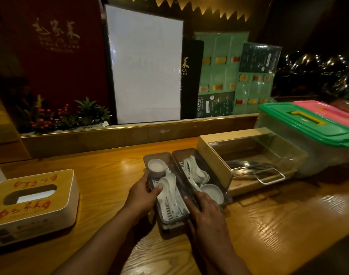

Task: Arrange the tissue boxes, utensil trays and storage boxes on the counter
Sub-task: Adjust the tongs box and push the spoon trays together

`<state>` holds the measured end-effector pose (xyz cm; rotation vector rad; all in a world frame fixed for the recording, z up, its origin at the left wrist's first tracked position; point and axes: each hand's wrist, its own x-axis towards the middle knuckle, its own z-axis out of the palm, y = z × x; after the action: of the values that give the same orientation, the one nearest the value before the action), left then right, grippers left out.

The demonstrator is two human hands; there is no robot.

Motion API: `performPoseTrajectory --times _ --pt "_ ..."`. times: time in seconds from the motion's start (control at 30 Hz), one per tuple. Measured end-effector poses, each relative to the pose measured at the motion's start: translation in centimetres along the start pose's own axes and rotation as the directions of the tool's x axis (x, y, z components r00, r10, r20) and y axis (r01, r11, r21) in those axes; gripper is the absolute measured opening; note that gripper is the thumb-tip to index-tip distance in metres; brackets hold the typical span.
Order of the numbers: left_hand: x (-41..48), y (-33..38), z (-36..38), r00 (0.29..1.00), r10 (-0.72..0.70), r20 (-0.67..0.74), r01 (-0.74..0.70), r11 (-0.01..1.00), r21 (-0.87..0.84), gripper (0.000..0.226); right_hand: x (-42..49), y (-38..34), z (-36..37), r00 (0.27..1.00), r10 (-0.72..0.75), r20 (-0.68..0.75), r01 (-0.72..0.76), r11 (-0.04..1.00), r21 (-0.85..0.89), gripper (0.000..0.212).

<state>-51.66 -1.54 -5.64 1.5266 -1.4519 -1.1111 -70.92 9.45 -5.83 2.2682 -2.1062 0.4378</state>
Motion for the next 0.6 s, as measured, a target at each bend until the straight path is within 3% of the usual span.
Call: performPoseTrajectory --times 0.27,0.43,0.6 --pt "0.3 0.0 0.8 1.000 -0.018 -0.011 0.018 0.998 -0.054 0.057 0.3 0.7 0.2 0.999 -0.004 0.035 0.004 1.000 -0.004 0.096" --pt "0.0 0.4 1.0 1.000 -0.023 -0.019 0.022 0.997 -0.072 0.062 0.1 0.8 0.1 1.000 -0.022 -0.006 0.022 1.000 -0.002 0.079" --pt "-1.3 1.0 0.3 0.992 0.049 -0.113 -0.044 0.998 0.049 0.069 0.2 0.0 -1.1 0.998 -0.040 0.058 0.032 0.990 0.137 0.088"
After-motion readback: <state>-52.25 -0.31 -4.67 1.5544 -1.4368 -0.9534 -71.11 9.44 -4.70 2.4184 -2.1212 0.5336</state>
